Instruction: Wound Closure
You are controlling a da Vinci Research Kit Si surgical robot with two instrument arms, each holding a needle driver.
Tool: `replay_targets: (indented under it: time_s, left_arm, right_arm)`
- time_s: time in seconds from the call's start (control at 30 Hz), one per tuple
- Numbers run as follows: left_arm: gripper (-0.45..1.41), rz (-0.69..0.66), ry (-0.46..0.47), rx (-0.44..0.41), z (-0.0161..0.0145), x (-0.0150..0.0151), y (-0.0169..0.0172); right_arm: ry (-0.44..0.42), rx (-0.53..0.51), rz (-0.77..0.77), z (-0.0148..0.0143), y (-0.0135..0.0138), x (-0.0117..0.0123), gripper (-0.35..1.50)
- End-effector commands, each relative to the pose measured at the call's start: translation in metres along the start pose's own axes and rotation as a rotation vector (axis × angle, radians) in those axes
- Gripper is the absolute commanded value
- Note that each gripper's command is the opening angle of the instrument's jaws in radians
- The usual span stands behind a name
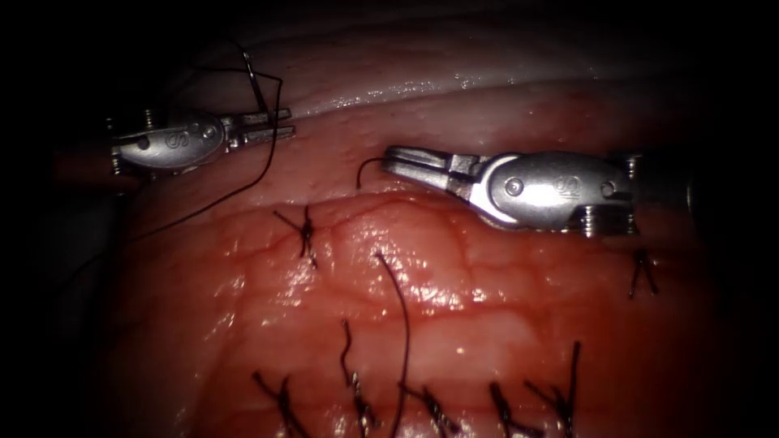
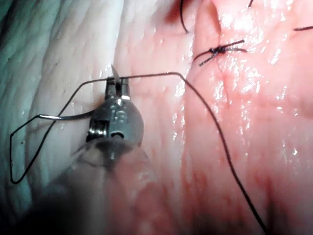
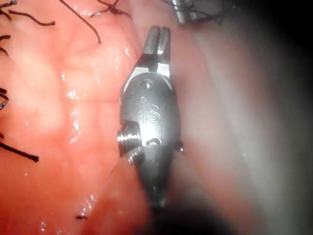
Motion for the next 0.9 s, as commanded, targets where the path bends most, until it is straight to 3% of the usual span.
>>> replay_targets:
  time_s: [0.03, 0.2, 0.53, 0.9]
  left_arm:
    - [-0.45, 0.001, 0.002, -0.001, 0.0008, -0.0002, -0.0002]
    - [-0.45, 0.001, 0.002, -0.002, 0.0007, -0.0002, -0.0002]
    - [-0.45, 0.001, -0.009, 0.001, 0.0015, 0.0, 0.0003]
    - [-0.45, -0.008, -0.019, -0.004, 0.003, 0.0005, 0.0006]
  right_arm:
    - [0.001, -0.001, 0.018, 0.0009, -0.0003, 0.0, -0.35]
    - [-0.031, 0.012, 0.034, 0.0013, 0.0, 0.0003, -0.35]
    - [-0.171, 0.059, 0.202, 0.0046, 0.0034, 0.0021, -0.35]
    - [-0.159, 0.029, 0.206, 0.0045, 0.003, 0.0028, -0.35]
